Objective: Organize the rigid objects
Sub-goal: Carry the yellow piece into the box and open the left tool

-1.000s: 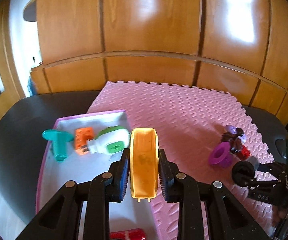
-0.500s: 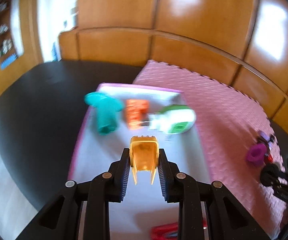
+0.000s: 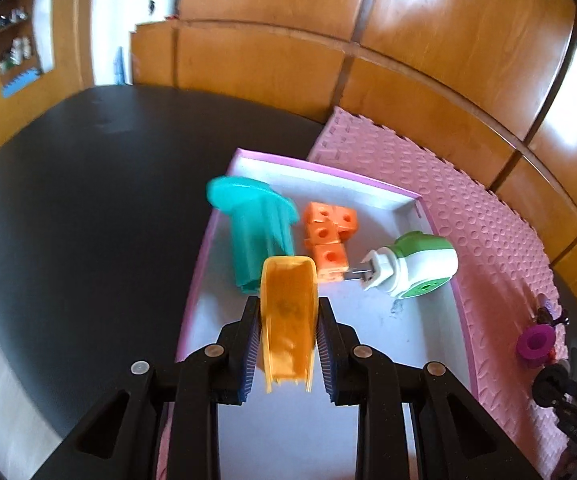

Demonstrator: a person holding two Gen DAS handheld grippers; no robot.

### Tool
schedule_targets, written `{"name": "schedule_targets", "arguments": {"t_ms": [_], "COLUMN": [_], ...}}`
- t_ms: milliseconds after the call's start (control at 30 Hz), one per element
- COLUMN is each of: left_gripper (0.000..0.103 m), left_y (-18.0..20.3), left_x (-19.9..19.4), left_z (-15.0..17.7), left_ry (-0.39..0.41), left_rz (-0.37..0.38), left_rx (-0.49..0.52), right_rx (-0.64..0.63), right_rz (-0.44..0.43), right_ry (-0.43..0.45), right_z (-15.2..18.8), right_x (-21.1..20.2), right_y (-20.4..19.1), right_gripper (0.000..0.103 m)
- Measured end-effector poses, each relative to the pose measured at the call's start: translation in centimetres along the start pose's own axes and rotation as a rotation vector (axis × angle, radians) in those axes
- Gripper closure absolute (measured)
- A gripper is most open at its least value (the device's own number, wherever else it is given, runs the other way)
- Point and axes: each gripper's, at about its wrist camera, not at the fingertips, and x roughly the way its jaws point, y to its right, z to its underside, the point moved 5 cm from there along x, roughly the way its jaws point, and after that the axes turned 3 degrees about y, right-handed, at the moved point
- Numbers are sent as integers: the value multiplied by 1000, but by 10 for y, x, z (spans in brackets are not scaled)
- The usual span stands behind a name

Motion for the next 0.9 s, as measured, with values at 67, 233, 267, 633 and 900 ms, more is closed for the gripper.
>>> {"name": "schedule_targets", "arguments": {"t_ms": [67, 233, 267, 633, 900], "left_gripper": [74, 65, 64, 63, 63], "left_y": [-2, -6, -7, -11, 2], "left_x": [5, -6, -8, -38, -61], "left_z": [-2, 0, 1, 20, 18], "left_ry": [-2, 28, 31, 52, 102], "left_rz": [7, 1, 0, -115, -113], "left_rx": [-18, -7, -8, 40, 82], "right_rx": [4, 9, 9, -3, -3], "right_rz": [-2, -5, -5, 7, 13], "right_ry": [-1, -1, -1, 3, 6], "right_z": [0, 0, 0, 0, 0], "right_x": [0, 1, 1, 0, 0], "right_y": [1, 1, 1, -1, 0], "right_gripper": [38, 38, 38, 38, 38]}}
